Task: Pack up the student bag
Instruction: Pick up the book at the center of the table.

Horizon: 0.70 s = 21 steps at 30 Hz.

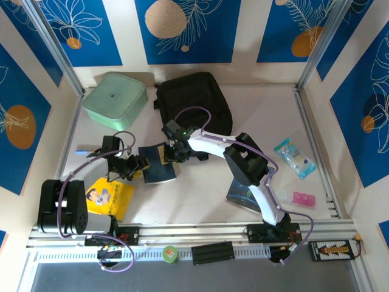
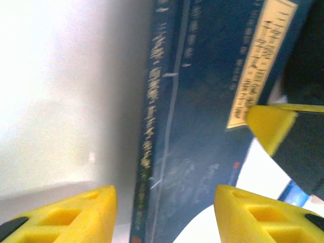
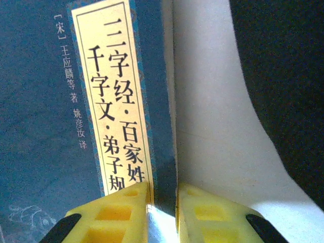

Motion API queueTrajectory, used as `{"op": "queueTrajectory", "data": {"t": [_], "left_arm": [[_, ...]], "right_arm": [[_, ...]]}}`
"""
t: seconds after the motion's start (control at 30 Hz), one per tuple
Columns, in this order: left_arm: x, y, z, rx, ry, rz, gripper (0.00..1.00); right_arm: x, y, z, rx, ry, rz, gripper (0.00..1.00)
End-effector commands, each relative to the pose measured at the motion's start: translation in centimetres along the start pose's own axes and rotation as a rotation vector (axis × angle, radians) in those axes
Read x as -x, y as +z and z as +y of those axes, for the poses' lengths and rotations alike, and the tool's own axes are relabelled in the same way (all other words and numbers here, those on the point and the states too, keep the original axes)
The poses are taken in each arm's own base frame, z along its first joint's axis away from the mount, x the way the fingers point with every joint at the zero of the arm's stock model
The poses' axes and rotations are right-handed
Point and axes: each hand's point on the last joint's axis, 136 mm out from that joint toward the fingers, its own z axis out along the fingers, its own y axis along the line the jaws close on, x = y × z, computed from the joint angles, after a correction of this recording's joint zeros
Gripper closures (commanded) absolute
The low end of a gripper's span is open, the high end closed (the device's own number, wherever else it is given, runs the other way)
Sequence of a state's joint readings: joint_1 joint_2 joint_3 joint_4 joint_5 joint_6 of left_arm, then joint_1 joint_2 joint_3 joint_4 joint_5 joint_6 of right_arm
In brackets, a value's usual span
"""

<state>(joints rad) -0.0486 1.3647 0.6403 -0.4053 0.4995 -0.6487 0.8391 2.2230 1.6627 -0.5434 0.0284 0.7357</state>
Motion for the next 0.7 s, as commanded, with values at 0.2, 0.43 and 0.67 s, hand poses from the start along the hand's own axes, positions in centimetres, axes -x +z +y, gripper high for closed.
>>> {"op": "queueTrajectory", "data": {"t": [0.2,0.43,0.67], "left_arm": [[0.1,1.2,0.0,-0.010,0.040,0.040,0.46],[1.5,1.6,-3.4,-0.162,0.087,0.047,0.63],[1.9,1.1,-5.1,-0.233,0.106,0.049,0.85]], "right_arm": [[-5.0,4.5,-6.3,-0.198,0.078,0.174,0.81],[-5.0,4.3,-5.8,-0.175,0.069,0.174,0.81],[-4.3,3.3,-4.4,-0.119,0.046,0.150,0.81]]}}
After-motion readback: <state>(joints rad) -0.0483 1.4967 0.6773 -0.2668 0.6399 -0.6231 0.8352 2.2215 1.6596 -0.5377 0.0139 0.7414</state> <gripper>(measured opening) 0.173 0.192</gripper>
